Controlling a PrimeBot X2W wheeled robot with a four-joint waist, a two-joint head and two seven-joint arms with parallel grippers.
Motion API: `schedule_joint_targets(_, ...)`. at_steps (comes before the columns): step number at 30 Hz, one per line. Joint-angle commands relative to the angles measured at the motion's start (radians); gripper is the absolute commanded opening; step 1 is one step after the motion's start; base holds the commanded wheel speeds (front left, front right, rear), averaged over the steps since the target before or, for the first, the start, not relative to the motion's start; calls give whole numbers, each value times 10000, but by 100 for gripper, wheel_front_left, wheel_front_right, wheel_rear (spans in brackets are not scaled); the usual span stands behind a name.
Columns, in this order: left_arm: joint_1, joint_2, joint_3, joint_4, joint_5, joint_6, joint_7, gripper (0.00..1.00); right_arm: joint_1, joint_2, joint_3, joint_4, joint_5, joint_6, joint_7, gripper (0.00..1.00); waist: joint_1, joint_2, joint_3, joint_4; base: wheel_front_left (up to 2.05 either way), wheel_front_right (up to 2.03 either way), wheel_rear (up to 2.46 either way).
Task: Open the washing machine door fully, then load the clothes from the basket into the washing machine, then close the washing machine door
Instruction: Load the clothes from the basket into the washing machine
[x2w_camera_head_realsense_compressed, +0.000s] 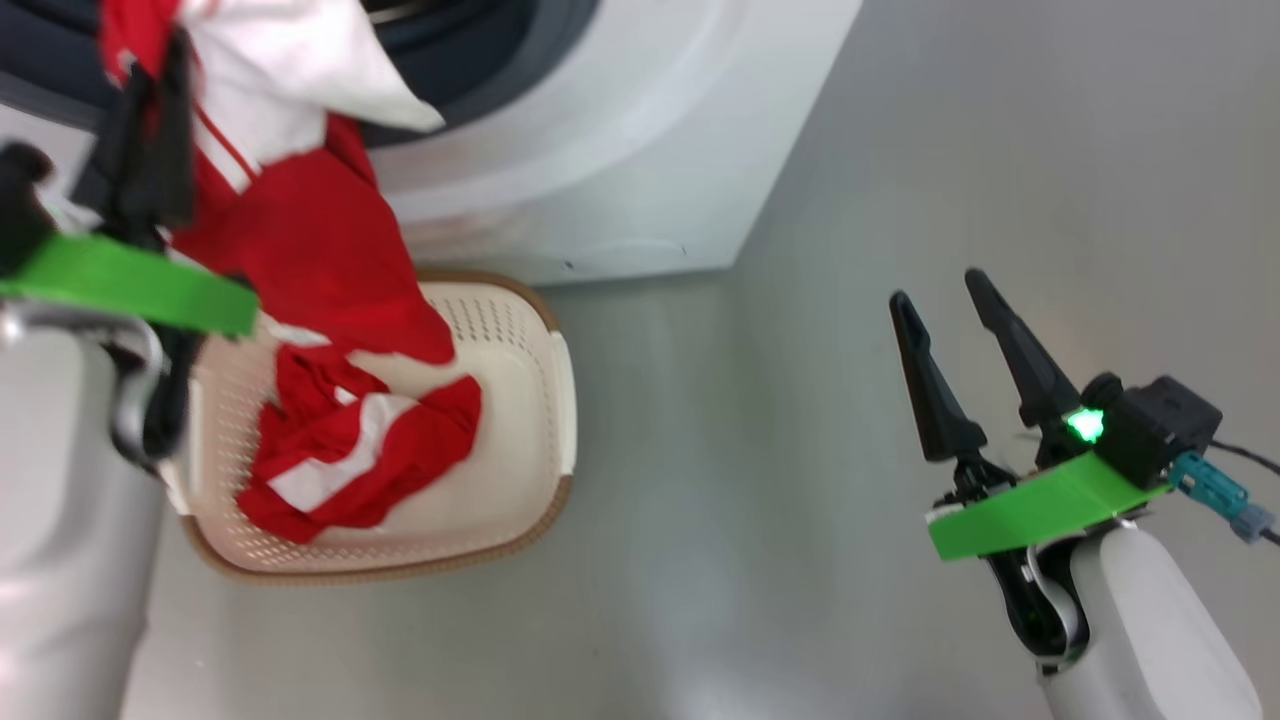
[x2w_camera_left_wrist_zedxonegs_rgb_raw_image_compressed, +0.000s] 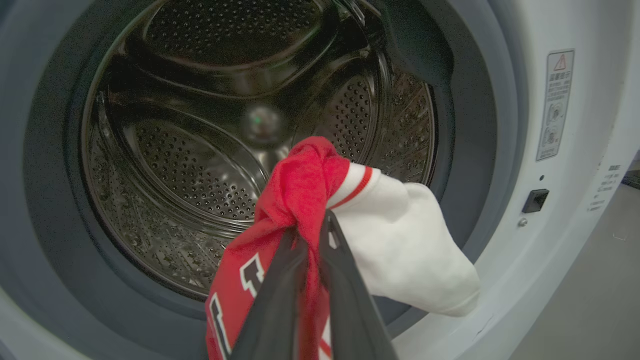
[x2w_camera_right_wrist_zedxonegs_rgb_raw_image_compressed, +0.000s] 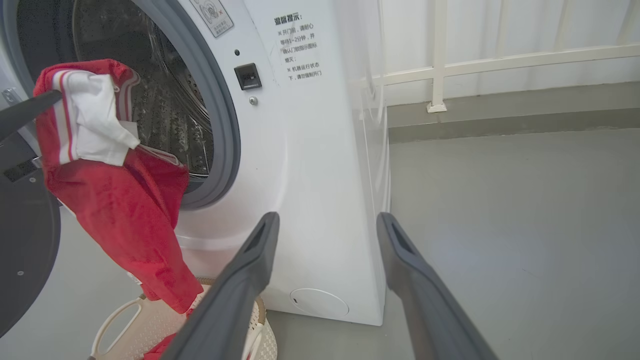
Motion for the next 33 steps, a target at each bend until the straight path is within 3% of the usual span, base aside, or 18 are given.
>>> schedule_joint_targets(1,-483,508,280,-62,-92,-30,-51,0,-127,70,227,-300,-85,16,-46,100,1,0,822,-493,0,0,0)
schedule_joint_targets(14,-3735,968,-159,2843,-237,-30,-51,0,-709,575,379,-559,-277,16,-46,100,1,0,2509,-1262,0,0,0)
schedule_joint_targets(22,-5349,940,-590,4061,-108,-30,-51,0,-891,779,542,-625,-290,16,-46,100,1,0,2951,-1595,0,0,0)
schedule_joint_targets(28,-6607,1089,-453,4013,321,71,-51,0,-956,882,616,-672,-257,16,-46,100,1,0,3217,-1847,0,0,0)
schedule_joint_targets(33,-6699,982,-43,3464,757,172,-51,0,-929,927,544,-735,-276,16,-46,100,1,0,3375,-1877,0,0,0)
